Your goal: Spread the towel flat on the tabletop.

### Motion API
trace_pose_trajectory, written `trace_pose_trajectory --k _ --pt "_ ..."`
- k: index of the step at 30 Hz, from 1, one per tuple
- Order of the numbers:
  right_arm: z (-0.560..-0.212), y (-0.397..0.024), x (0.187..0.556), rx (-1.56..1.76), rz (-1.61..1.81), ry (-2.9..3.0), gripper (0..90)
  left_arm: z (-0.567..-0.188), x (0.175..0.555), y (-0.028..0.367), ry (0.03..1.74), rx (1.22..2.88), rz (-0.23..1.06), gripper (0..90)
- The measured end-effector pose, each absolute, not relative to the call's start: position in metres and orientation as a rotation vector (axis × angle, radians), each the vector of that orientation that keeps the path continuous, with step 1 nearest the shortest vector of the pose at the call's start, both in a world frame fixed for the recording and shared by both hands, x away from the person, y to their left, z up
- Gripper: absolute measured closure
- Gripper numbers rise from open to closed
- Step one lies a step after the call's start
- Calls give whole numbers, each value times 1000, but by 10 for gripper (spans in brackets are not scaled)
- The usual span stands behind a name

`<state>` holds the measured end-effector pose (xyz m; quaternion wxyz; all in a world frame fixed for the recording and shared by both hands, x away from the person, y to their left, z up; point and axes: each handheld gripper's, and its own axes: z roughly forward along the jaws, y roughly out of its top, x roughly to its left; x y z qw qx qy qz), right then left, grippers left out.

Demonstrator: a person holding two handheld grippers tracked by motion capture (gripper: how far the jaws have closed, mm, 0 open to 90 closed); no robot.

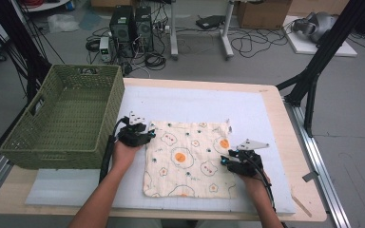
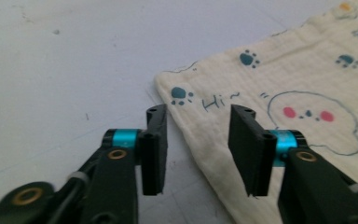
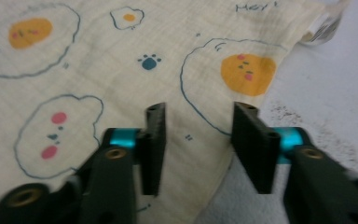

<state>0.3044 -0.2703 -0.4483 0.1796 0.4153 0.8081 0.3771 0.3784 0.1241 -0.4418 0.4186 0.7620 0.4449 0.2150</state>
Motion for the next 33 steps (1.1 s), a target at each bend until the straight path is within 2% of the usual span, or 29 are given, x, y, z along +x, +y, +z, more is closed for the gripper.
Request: trace_pose_trajectory --k 2,5,6,10,12,18,20,22,23,26,29,32,33 --pt "-446 -272 304 1149 1001 2285 849 -441 372 128 1103 1914 526 527" --pt "-445 -279 304 1188 954 2238 861 -438 363 132 1086 1909 515 514" --pt "-445 -280 304 1187 950 2235 835 -438 360 133 1074 1913 507 511" --pt "-442 -278 297 1143 961 2201 637 -438 347 128 1038 1976 459 497" --pt "-438 -280 295 1151 989 2173 578 -441 341 126 1019 1987 453 511" --pt "-433 -288 288 1178 1025 2145 536 -449 326 119 970 2030 400 520" --pt "-434 -287 286 1173 1022 2154 536 -450 321 114 936 2059 451 562" --pt "-435 -286 284 1175 1020 2160 529 -450 318 110 901 2083 486 769" --pt "-435 -286 284 1169 1020 2160 526 -449 316 109 891 2096 521 832" --pt "-435 -286 281 1173 1020 2170 523 -449 318 115 930 2096 556 861" --pt "-436 -286 277 1183 1038 2184 528 -450 319 124 935 2065 546 817" --pt "-443 -280 274 1181 1033 2252 624 -448 319 129 979 1998 546 542" --pt "-446 -277 274 1165 987 2273 660 -447 318 132 982 1978 545 522"
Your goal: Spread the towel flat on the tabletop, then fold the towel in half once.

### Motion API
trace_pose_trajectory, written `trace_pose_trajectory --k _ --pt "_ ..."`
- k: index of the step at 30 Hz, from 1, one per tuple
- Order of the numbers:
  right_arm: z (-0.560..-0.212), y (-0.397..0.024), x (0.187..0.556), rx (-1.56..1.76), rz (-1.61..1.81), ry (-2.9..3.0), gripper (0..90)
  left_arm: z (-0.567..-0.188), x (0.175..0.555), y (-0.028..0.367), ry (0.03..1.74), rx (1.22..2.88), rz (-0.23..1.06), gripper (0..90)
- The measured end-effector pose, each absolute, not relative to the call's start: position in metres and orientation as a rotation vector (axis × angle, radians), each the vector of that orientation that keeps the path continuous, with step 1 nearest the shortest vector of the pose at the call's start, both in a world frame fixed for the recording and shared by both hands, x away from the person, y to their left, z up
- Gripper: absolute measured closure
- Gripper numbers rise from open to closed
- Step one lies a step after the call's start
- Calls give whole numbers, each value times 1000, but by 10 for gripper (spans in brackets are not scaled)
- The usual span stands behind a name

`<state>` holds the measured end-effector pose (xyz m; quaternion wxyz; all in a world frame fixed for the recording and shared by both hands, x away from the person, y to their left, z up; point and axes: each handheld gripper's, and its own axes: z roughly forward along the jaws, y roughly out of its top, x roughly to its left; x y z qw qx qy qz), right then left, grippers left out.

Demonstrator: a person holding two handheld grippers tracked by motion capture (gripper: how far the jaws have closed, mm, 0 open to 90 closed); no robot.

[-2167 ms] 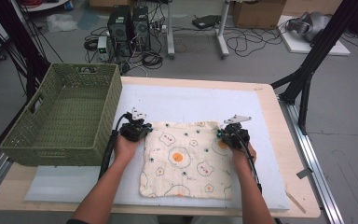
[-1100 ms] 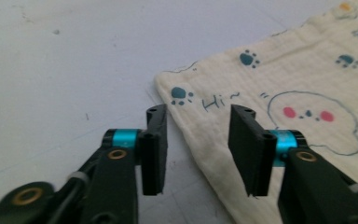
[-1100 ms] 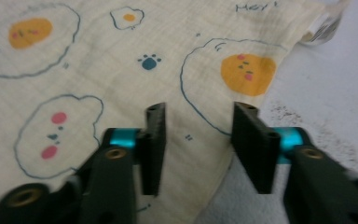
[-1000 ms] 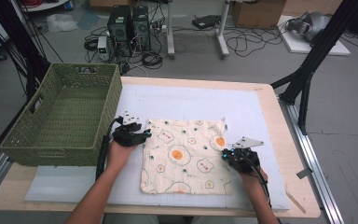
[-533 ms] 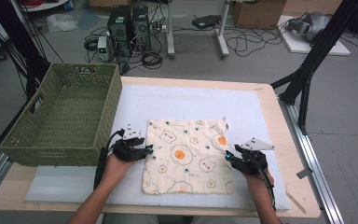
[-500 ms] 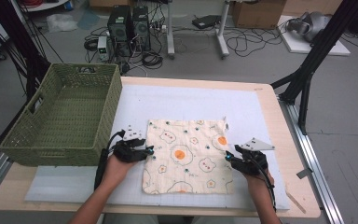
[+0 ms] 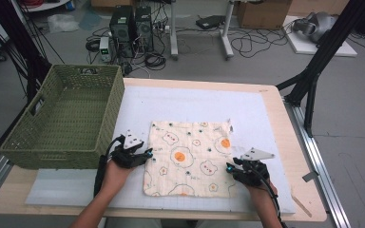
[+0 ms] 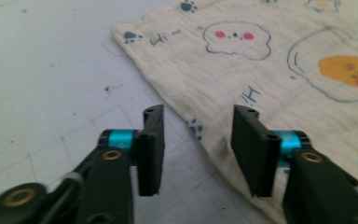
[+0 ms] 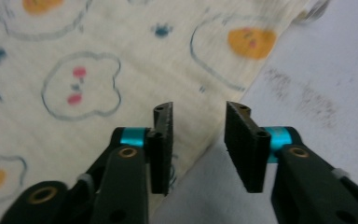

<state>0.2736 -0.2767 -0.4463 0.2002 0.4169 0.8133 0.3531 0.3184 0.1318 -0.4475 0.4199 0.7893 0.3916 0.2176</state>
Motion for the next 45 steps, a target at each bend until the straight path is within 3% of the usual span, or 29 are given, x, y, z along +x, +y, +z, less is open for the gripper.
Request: trace_pose_trajectory --k 3,5,8,12,17,29,45 --pt "-445 -276 271 1154 974 2292 818 -447 316 137 985 1938 514 441" --pt "-444 -277 267 1151 948 2279 802 -446 315 140 972 1914 497 394" --pt "-443 -280 262 1167 974 2245 618 -441 315 144 957 1839 461 297" --pt "-432 -289 256 1165 1113 2117 301 -438 316 144 935 1744 385 180" --pt "-430 -296 252 1125 1142 2035 120 -433 312 141 865 1703 401 163" --pt "-420 -309 248 1123 1218 1956 110 -424 309 149 810 1669 447 169" --pt "-416 -311 248 1140 1220 1932 111 -424 300 149 814 1682 411 169"
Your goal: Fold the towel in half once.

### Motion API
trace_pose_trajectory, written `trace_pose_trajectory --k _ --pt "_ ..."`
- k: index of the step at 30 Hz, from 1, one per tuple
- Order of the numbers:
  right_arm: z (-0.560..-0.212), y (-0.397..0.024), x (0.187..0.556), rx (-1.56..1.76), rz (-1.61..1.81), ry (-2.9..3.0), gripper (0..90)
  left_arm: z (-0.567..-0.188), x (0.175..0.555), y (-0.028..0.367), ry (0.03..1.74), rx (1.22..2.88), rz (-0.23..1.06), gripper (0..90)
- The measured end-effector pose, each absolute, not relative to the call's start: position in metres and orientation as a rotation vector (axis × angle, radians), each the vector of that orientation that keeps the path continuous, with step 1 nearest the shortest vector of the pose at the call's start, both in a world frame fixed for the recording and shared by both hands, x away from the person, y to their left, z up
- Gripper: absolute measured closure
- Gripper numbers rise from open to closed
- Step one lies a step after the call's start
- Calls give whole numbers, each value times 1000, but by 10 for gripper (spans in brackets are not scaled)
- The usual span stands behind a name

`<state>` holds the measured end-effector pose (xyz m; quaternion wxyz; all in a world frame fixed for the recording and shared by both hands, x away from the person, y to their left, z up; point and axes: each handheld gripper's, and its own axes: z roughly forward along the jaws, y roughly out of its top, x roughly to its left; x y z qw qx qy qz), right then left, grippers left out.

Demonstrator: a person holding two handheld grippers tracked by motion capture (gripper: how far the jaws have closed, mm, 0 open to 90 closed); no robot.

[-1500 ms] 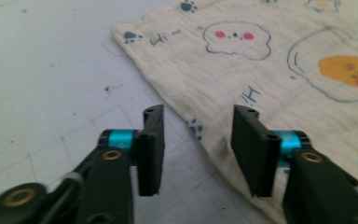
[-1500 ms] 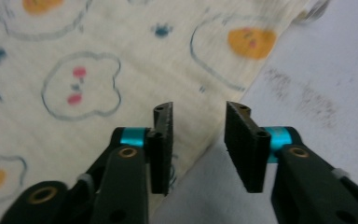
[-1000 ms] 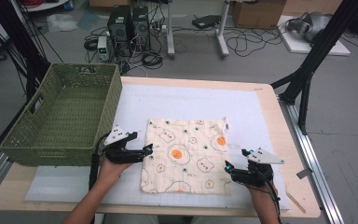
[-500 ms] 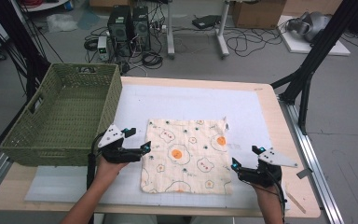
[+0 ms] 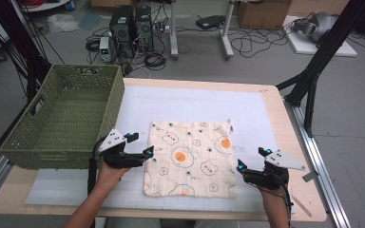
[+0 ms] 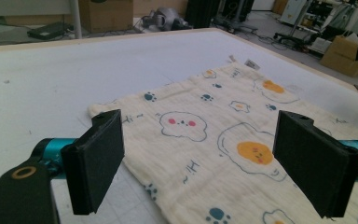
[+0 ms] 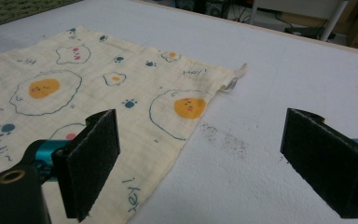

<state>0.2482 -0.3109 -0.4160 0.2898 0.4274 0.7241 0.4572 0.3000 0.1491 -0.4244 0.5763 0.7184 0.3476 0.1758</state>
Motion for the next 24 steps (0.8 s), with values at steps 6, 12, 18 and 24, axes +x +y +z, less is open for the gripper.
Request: trace_pose_trajectory --k 6,12,18,24 --pt "-417 -311 248 1148 1210 1940 111 -422 296 148 827 1656 402 169" --pt "-416 -313 248 1142 1213 1944 111 -423 302 143 837 1673 405 169" --pt "-418 -318 251 1155 1232 1949 110 -413 322 141 878 1681 430 170" --pt "-418 -317 252 1149 1230 1962 111 -398 349 134 897 1704 425 175"
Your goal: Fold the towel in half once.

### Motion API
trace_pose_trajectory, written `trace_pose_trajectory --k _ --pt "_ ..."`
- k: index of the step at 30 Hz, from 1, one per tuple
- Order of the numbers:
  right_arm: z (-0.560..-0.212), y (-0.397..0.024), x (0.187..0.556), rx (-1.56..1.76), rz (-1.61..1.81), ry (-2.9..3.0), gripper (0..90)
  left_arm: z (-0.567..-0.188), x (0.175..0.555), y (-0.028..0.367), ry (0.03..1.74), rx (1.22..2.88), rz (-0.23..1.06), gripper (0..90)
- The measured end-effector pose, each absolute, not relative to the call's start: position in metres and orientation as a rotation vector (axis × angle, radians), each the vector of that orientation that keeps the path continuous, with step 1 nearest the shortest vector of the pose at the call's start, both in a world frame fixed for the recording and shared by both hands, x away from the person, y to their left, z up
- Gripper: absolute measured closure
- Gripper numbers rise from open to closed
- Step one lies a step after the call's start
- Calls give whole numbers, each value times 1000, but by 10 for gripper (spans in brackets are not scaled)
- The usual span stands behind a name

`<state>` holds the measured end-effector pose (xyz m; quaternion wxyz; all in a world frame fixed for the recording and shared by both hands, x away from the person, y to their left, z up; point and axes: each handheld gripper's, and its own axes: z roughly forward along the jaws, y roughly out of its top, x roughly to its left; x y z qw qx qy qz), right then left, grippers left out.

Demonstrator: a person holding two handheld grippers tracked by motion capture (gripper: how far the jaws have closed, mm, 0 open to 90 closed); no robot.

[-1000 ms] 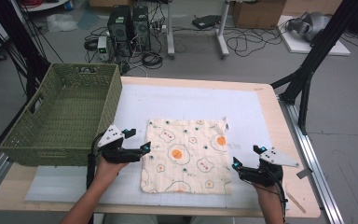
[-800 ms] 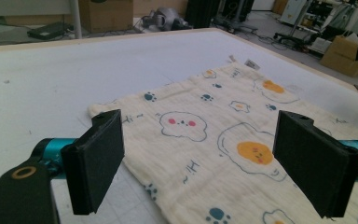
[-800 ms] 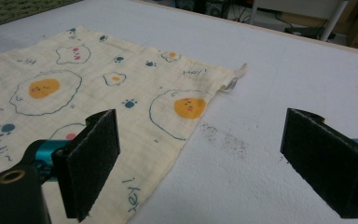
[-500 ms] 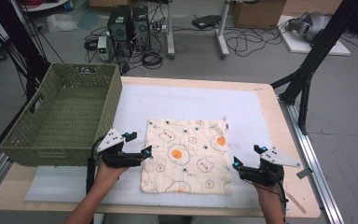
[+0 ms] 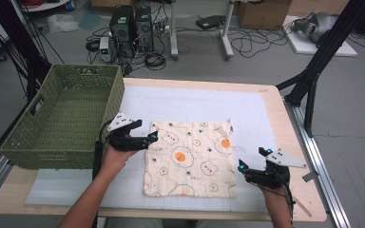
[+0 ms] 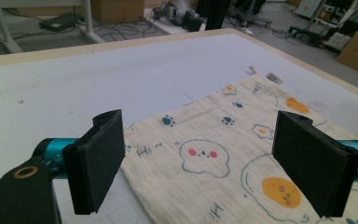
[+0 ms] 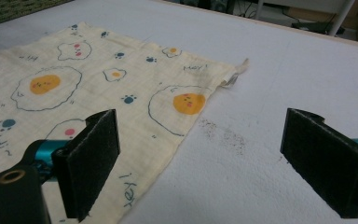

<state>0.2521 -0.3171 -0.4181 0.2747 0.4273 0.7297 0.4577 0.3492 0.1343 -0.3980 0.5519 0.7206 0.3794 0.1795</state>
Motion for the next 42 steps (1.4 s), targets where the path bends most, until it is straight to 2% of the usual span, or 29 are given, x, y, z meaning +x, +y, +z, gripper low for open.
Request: trace_pose_trajectory --k 8,16,26,33,37,40,42 --pt "-420 -316 253 1160 1226 1970 111 -388 383 131 964 1720 401 190" --pt "-421 -315 255 1154 1220 1985 111 -419 413 126 1067 1812 387 244" --pt "-422 -316 259 1161 1228 1988 110 -447 429 120 1150 1894 394 334" --pt "-425 -314 262 1173 1219 2011 111 -451 429 117 1098 1987 475 474" --pt "-426 -313 269 1186 1223 2019 111 -450 427 115 1055 2008 498 650" --pt "-425 -310 276 1190 1219 2039 111 -450 425 111 996 2038 500 852" --pt "-425 -309 282 1197 1213 2057 111 -450 424 111 1012 2028 493 867"
